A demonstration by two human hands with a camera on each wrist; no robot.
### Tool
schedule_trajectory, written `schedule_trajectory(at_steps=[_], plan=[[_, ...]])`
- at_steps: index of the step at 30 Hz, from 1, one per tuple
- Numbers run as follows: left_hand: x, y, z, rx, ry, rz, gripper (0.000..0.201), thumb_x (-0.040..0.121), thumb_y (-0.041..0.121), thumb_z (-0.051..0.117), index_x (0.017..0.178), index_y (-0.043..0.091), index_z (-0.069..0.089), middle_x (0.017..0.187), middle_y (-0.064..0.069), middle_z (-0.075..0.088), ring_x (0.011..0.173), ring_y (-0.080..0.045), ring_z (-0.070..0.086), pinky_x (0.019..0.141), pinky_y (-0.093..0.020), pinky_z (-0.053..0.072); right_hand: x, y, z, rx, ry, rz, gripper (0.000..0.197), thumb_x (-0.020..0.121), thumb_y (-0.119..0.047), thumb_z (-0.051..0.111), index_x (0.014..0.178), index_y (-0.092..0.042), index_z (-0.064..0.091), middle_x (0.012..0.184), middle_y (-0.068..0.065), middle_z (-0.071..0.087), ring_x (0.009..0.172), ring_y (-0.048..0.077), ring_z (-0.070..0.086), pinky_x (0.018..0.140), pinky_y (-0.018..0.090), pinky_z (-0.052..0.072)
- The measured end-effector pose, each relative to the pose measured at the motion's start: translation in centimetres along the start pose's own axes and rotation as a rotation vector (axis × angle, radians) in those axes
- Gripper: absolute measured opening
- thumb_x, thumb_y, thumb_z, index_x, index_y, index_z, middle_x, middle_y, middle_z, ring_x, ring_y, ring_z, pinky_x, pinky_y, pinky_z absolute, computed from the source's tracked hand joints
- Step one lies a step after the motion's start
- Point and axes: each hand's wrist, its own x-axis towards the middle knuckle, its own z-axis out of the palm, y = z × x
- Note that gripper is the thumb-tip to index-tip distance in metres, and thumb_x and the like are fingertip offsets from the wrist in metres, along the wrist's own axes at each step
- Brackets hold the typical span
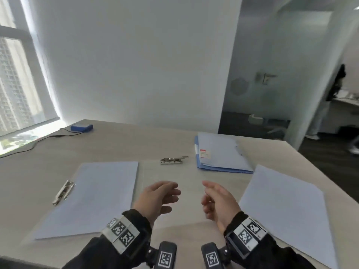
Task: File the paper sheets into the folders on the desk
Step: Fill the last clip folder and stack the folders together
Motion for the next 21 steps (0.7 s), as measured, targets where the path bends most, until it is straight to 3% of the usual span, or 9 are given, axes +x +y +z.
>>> schedule_trajectory(at_steps=[5, 7, 10, 12, 14, 16, 18, 21], plan=[[1.7, -2.3, 9.5, 0.135, -0.159, -0.004, 0.017, 0.092, 0.017, 0.056, 0.096, 0.022, 0.072, 0.102, 0.000, 0.075, 0.101, -0.017, 0.067, 0.082, -0.034, 0.051, -3.2, -2.1, -12.0, 0.117, 0.383, -0.078, 0.021, 0.093, -0.010, 0.052, 0.107, -0.013, 0.067, 0.068, 0.007, 0.057, 0.055, 0.017, 0.050, 0.049, 0.027, 0.036], [2.4, -3.0, 12.8, 0.235, -0.211, 0.007, 0.016, 0.090, 0.020, 0.058, 0.100, 0.026, 0.070, 0.109, 0.001, 0.070, 0.107, -0.017, 0.062, 0.089, -0.034, 0.048, -4.7, -2.6, -15.8, 0.049, 0.535, -0.109, 0.023, 0.093, -0.011, 0.051, 0.109, -0.015, 0.068, 0.081, 0.006, 0.063, 0.072, 0.018, 0.057, 0.059, 0.029, 0.043], [3.5, -3.4, 17.2, 0.424, -0.258, 0.033, 0.031, 0.090, 0.020, 0.059, 0.121, 0.020, 0.064, 0.122, -0.002, 0.064, 0.109, -0.019, 0.057, 0.088, -0.030, 0.043, -7.2, -3.2, -20.2, -0.012, 0.677, -0.121, 0.027, 0.093, -0.013, 0.051, 0.116, -0.020, 0.062, 0.114, 0.005, 0.064, 0.097, 0.017, 0.058, 0.076, 0.032, 0.044], [4.3, -3.1, 19.6, 0.500, -0.279, 0.030, 0.042, 0.091, 0.018, 0.057, 0.132, 0.014, 0.055, 0.131, -0.007, 0.059, 0.116, -0.024, 0.054, 0.092, -0.029, 0.041, -8.7, -3.5, -22.2, 0.020, 0.694, -0.084, 0.028, 0.095, -0.011, 0.048, 0.121, -0.022, 0.053, 0.119, 0.005, 0.058, 0.092, 0.015, 0.056, 0.073, 0.032, 0.045], [5.2, -2.8, 21.6, 0.599, -0.302, -0.011, 0.048, 0.091, 0.018, 0.056, 0.138, 0.009, 0.049, 0.136, -0.011, 0.054, 0.122, -0.028, 0.051, 0.095, -0.030, 0.039, -9.6, -3.2, -23.8, 0.032, 0.697, -0.032, 0.036, 0.095, -0.014, 0.048, 0.130, -0.021, 0.048, 0.127, 0.008, 0.056, 0.099, 0.019, 0.055, 0.085, 0.036, 0.047], [6.2, -2.7, 23.1, 0.727, -0.327, -0.041, 0.047, 0.091, 0.017, 0.054, 0.136, 0.004, 0.048, 0.125, -0.014, 0.056, 0.115, -0.030, 0.053, 0.093, -0.030, 0.039, -10.2, -2.7, -24.8, 0.106, 0.668, 0.019, 0.038, 0.096, -0.015, 0.049, 0.133, -0.020, 0.047, 0.129, 0.018, 0.055, 0.118, 0.028, 0.053, 0.102, 0.041, 0.044], [7.2, -2.6, 24.5, 0.827, -0.339, -0.040, 0.040, 0.090, 0.016, 0.053, 0.126, -0.001, 0.055, 0.109, -0.013, 0.056, 0.105, -0.030, 0.057, 0.088, -0.032, 0.042, -10.4, -2.3, -25.6, 0.226, 0.623, 0.046, 0.031, 0.097, -0.012, 0.048, 0.128, -0.017, 0.049, 0.119, 0.017, 0.056, 0.125, 0.032, 0.052, 0.108, 0.045, 0.042], [8.3, -2.6, 26.4, 0.981, -0.344, -0.037, 0.040, 0.093, 0.019, 0.051, 0.126, -0.003, 0.056, 0.120, -0.020, 0.061, 0.118, -0.035, 0.058, 0.079, -0.028, 0.041, -11.0, -2.5, -25.7, 0.322, 0.582, 0.064, 0.028, 0.097, -0.011, 0.048, 0.124, -0.014, 0.052, 0.101, 0.014, 0.059, 0.098, 0.027, 0.063, 0.093, 0.043, 0.050]])
